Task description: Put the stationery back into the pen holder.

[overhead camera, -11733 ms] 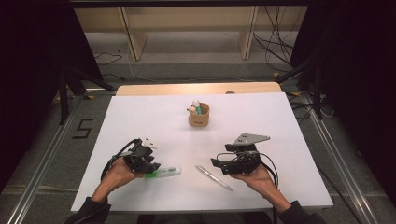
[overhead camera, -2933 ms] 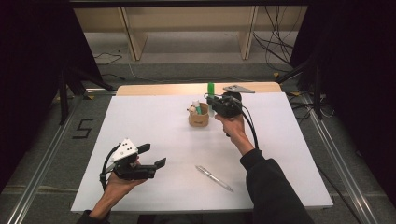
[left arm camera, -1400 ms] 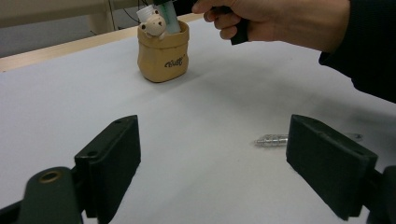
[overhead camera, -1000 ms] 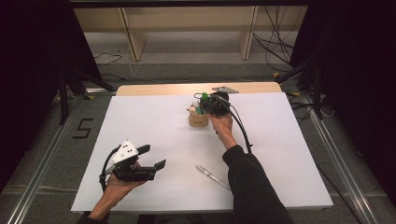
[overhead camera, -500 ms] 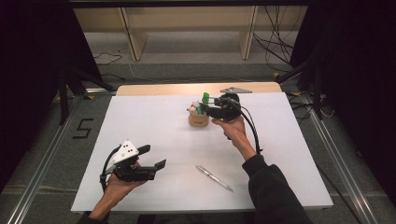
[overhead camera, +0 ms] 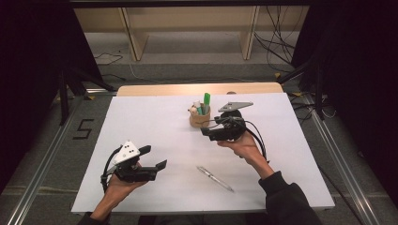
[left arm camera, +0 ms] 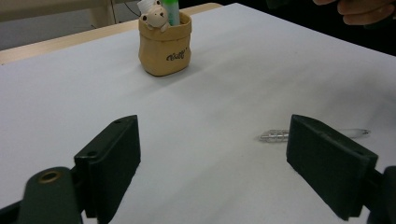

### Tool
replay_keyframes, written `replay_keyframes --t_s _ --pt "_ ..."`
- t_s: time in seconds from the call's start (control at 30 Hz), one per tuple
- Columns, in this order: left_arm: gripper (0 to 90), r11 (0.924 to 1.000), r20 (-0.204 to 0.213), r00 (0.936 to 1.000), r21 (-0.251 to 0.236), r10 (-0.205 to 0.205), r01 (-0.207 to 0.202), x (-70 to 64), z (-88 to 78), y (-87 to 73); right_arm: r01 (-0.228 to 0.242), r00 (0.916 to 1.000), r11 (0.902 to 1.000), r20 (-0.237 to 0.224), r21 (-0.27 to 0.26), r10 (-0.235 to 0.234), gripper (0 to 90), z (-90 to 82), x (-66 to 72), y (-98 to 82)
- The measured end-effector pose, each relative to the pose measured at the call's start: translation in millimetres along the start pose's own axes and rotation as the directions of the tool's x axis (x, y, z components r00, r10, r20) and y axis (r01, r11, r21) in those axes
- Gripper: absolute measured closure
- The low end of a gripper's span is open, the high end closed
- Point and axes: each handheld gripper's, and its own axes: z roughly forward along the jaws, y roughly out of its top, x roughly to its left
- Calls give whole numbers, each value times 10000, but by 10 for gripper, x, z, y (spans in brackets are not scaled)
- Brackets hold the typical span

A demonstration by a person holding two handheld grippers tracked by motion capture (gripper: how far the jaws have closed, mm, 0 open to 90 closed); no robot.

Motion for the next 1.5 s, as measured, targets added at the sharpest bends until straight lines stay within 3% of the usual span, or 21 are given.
replay_keyframes --t_s 0.5,0.83,1.13,1.5 --pt "173 10000 89 9999 44 80 -81 -19 14 0 326 9995 9968 -73 735 -322 254 -55 95 -154" --pt "173 9999 96 9999 58 108 -108 -21 15 4 578 9983 9873 -141 1481 -564 237 -107 173 -260" --pt "169 9997 76 9998 149 184 -185 -26 19 -1 830 9965 9696 -224 2302 -800 213 -145 237 -403" --pt "162 9994 30 9997 231 262 -262 -31 25 2 1345 9904 9287 -166 3457 -1372 259 -161 361 -586"
